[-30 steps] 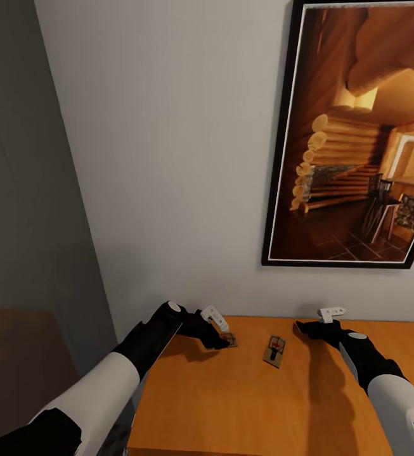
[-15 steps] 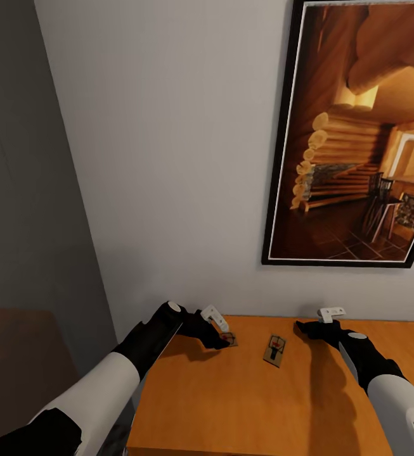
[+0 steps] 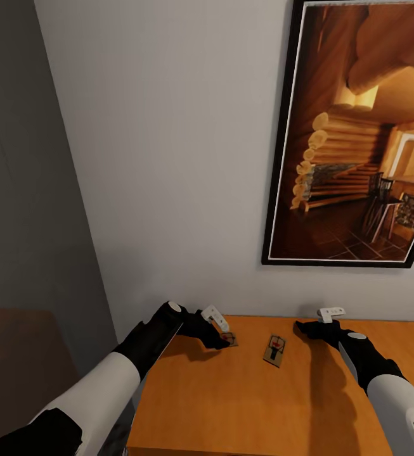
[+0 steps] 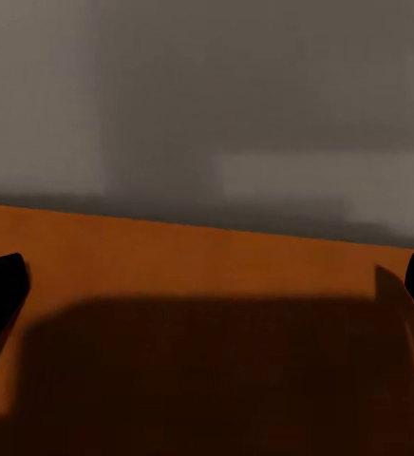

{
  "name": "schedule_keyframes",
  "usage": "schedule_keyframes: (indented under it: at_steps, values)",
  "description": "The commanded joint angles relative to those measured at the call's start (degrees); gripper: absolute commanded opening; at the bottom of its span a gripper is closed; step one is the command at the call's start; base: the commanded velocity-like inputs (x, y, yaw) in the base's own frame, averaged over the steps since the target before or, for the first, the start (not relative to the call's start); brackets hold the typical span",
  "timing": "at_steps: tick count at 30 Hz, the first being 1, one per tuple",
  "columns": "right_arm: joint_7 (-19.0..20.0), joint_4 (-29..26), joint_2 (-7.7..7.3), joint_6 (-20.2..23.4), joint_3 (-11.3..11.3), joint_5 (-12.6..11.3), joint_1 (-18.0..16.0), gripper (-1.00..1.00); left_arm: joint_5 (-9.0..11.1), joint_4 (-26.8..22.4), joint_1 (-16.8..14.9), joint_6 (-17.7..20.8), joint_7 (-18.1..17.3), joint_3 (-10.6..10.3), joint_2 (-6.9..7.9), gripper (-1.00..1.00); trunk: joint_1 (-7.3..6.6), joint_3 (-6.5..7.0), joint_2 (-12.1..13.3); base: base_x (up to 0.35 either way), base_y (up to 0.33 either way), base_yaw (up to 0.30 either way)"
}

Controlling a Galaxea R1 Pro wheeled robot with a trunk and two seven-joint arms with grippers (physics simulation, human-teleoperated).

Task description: Take the four mousetraps from the cabinet in the bathroom and place them on the bathroom floor. Make sure all four end up on the same floor surface, and ensure that at least two of them are either under or directly next to the same bathroom sink.

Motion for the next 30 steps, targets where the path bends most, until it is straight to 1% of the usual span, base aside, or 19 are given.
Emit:
schedule_keyframes:
  at_steps: [1, 9, 24, 30]
  values:
    - [0.5, -0.1, 0.06, 0.3, -0.5, 0.4, 0.0, 1.00, -0.4, -0.1, 0.0, 0.2, -0.3, 0.0, -0.04, 1.00, 0.23, -0.26, -0.5, 0.000, 0.000, 0.000]
    - [0.6, -0.1, 0.01, 0.3, -0.6, 0.4, 0.0, 1.00, -0.4, -0.1, 0.0, 0.2, -0.3, 0.0, -0.06, 1.00, 1.98, -1.70, -3.7, 0.000, 0.000, 0.000]
    - [0.6, -0.1, 0.03, 0.3, -0.6, 0.4, 0.0, 1.00, -0.4, 0.0, 0.0, 0.3, -0.3, 0.0, 0.03, 1.00, 1.98, -1.70, -3.7, 0.000, 0.000, 0.000]
    - [0.6, -0.1, 0.04, 0.3, -0.6, 0.4, 0.0, 1.00, -0.5, 0.0, 0.0, 0.2, -0.3, 0.0, 0.05, 1.00, 3.30, -2.77, -6.1, 0.000, 0.000, 0.000]
